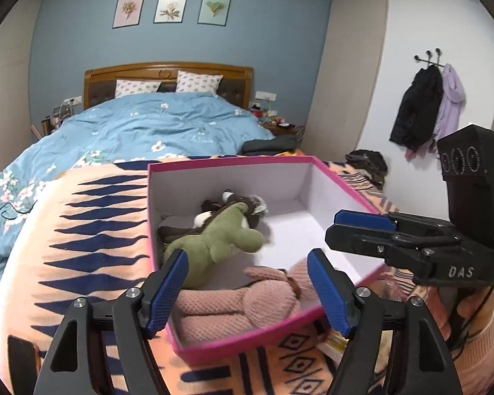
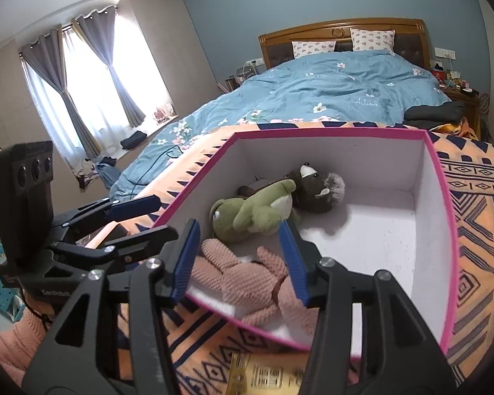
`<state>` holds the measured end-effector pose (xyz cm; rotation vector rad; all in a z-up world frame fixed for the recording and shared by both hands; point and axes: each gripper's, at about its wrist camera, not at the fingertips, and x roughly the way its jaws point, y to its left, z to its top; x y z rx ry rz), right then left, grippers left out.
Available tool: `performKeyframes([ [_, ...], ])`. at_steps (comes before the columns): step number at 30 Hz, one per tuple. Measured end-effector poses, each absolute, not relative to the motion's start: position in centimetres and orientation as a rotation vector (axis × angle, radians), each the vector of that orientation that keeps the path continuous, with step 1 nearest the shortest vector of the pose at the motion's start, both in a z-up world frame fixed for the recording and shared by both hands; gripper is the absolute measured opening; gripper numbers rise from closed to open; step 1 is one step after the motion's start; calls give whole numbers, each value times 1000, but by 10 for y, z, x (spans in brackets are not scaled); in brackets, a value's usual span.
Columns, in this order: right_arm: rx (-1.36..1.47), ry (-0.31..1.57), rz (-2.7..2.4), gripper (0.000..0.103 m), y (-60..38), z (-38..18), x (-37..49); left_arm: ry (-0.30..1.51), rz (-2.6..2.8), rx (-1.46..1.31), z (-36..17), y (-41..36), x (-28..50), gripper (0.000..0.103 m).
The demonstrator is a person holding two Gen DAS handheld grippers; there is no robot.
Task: Organize objects
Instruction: 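Move both grippers to the cream teddy bear and close on it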
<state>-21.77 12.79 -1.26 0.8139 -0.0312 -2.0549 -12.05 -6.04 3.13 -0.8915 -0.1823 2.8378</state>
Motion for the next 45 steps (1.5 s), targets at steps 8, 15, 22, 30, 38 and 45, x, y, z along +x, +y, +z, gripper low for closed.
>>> performKeyframes([
  [8,786,-56,-2059,56,170,-9,-186,-105,2762,-837,31,-28,-88,77],
  [15,804,-39,-2108,56,207,-22,-156,-74,2671,-884,12,-1,-75,77],
  [22,874,-48,-2142,56,239,-44,-142,-74,2580,-951,-11,22,-66,77],
  [30,883,168,-2117,56,222,-61,-120,-97,2565,-1026,-33,19,-62,77],
  [38,969,324,-2112,56,205,-90,-139,-126,2548,-1081,-46,11,-57,77],
  [45,954,421,-2069,47,197,-97,-134,-93,2500,-1083,-50,22,-53,77],
])
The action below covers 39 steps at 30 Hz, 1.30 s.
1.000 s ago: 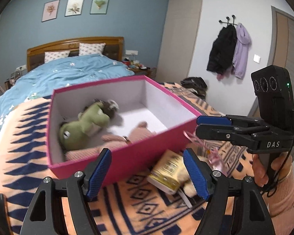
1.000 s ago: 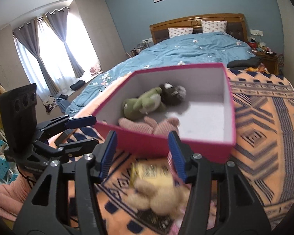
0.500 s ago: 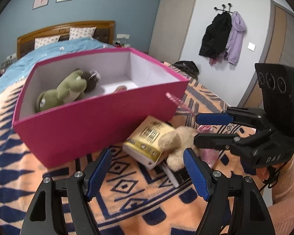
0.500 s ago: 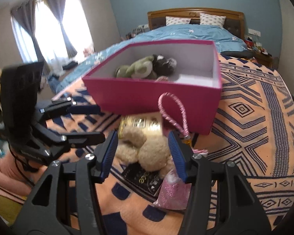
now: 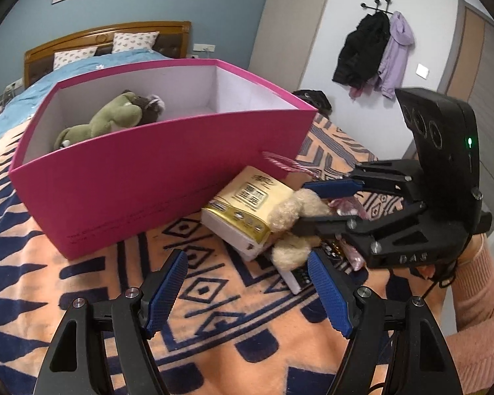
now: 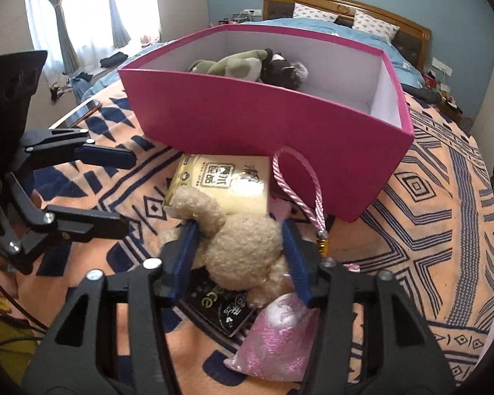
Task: Organize objects
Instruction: 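Move both grippers to the cream teddy bear and close on it, then lift the cream teddy bear with both grippers over the box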
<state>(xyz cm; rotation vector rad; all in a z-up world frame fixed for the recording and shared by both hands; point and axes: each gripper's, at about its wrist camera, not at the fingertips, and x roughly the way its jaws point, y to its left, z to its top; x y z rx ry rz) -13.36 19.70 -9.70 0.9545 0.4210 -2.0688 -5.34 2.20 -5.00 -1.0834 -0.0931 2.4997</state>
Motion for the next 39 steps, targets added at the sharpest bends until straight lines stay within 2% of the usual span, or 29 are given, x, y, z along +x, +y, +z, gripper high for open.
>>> performKeyframes([
  [6,943,327,-2084,39,211,-88,-130,-108,2441,-1078,-51,28,-50,77],
  [13,894,72,-2053,39,229,-61,-124,-119,2375,-1002,-39,45,-43,75],
  [15,893,3,-2026,39,229,-57,-125,-130,2367,-972,-33,46,-42,64],
  [17,898,-43,-2009,39,227,-57,-127,-136,2369,-951,-28,46,-42,47],
  [20,919,-74,-1987,39,222,-60,-129,-136,2391,-950,-25,42,-42,35],
  [22,926,-74,-1980,40,219,-62,-129,-126,2404,-955,-26,40,-44,31],
  [24,933,-50,-1969,44,216,-65,-129,-123,2393,-965,-28,38,-46,30],
  [31,928,36,-1924,44,210,-75,-135,-34,2380,-1000,-35,40,-55,28],
  [33,921,47,-1919,38,210,-77,-136,-27,2374,-1006,-36,39,-58,28],
  [39,905,-6,-1927,33,217,-71,-135,-38,2383,-959,-21,36,-53,29],
])
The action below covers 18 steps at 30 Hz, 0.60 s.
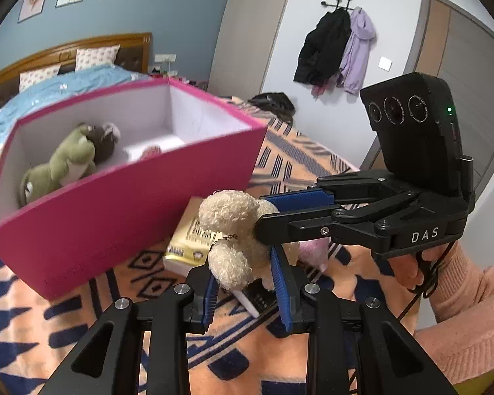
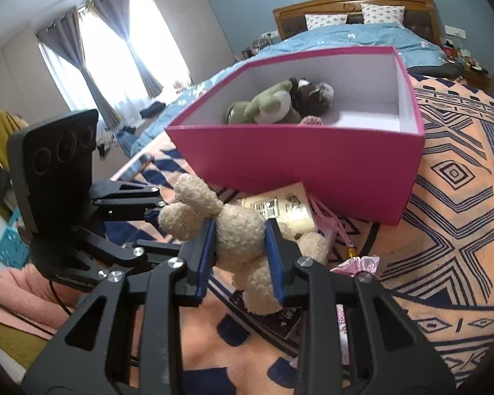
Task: Organize objects
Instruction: 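Lift the cream teddy bear with both grippers over the box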
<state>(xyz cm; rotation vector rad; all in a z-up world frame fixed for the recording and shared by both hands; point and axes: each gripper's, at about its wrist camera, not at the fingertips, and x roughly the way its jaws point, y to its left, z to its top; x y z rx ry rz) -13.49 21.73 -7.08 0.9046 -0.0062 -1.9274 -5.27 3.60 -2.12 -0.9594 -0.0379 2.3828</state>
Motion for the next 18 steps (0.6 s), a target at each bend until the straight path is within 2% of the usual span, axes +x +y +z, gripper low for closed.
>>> performKeyframes([
  [9,802,-151,-1981,33,231,-25,-146,-47,2433,-843,27,33,-71,30],
  [18,730,-172,-2043,33,221,11,-184,-19,2506,-817,55,32,-115,30],
])
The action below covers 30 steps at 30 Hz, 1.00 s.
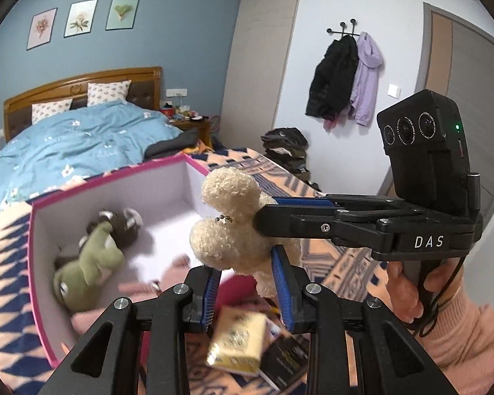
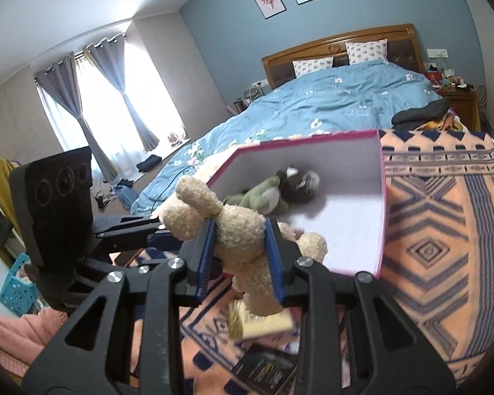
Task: Organize objects
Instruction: 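Lift the cream teddy bear with both grippers over the box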
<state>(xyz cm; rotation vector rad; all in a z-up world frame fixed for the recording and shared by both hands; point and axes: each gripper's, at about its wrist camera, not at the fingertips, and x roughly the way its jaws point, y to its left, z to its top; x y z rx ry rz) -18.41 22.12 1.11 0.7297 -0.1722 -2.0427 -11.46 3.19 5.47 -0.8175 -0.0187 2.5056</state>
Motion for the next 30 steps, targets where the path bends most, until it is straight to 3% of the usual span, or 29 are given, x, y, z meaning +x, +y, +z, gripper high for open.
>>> performKeyframes([
  [19,867,-247,-2146,33,189,-2,-300,-43,2604,-1059,38,23,-246,30],
  [21,899,-245,-2188,35,185,-7,-314,-64,2643,-1134,32,18,-264,35],
  [22,913,-239,-2211,35,183,-9,-319,-64,2656,-1179,29,16,-271,43],
  [27,1000,-310,-2262,35,189,-23,-347,-166,2669,-1245,20,0,-276,45],
  [30,960,-290,-2256,35,191,-19,-338,-56,2718,-1192,24,3,-264,51],
])
